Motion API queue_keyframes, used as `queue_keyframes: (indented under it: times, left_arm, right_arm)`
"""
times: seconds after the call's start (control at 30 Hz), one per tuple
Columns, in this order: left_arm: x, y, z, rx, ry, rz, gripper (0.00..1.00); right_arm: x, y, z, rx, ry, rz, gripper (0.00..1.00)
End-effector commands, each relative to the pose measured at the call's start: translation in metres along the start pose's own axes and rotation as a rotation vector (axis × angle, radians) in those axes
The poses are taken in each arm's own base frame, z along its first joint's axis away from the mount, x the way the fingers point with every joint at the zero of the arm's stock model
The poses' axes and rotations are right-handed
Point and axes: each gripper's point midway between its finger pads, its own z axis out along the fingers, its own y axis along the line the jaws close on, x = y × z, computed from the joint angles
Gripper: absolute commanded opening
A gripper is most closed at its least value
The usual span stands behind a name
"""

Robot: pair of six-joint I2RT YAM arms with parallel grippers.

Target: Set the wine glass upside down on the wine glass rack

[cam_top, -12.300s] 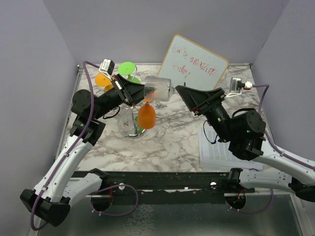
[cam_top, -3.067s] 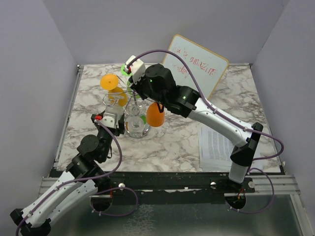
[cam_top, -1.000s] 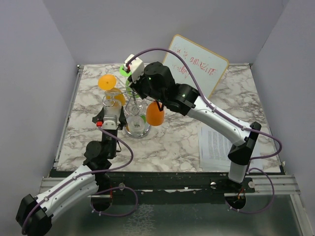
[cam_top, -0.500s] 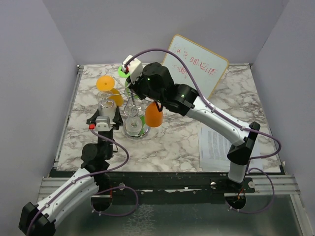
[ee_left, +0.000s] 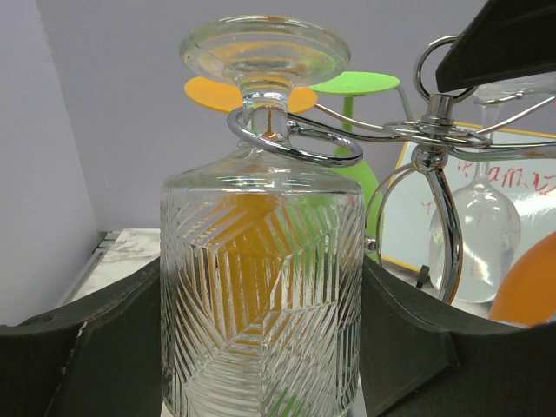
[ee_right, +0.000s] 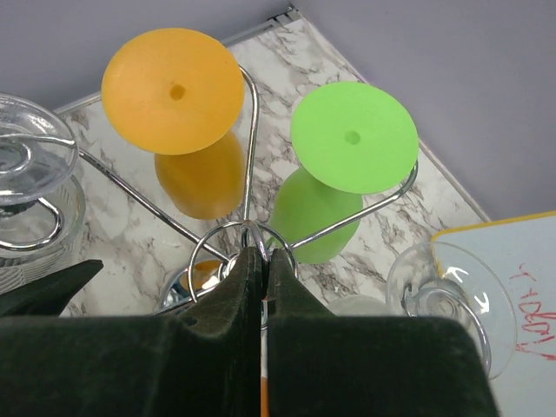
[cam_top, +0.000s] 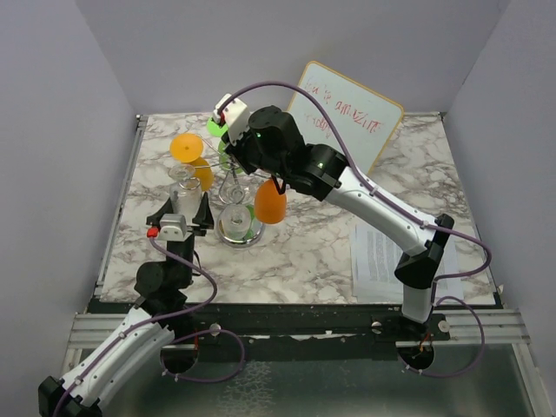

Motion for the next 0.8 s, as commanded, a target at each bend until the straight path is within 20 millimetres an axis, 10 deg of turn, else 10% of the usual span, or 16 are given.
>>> queue_keyframes:
  times: [0.0, 0.77]
  left_arm:
    - [-0.039, -0.015, -0.002, 0.113, -0.147, -0.043, 0.00]
    - [-0.007, -0.053, -0.014, 0.343, -0.010, 0.049, 0.02]
  right_arm:
    - [-0.043, -0.023, -0.013, 0.072, -0.116, 0.003, 0.01]
    - [-0.041, -0.016, -0.012, 0.038, -0.112, 0.021, 0.01]
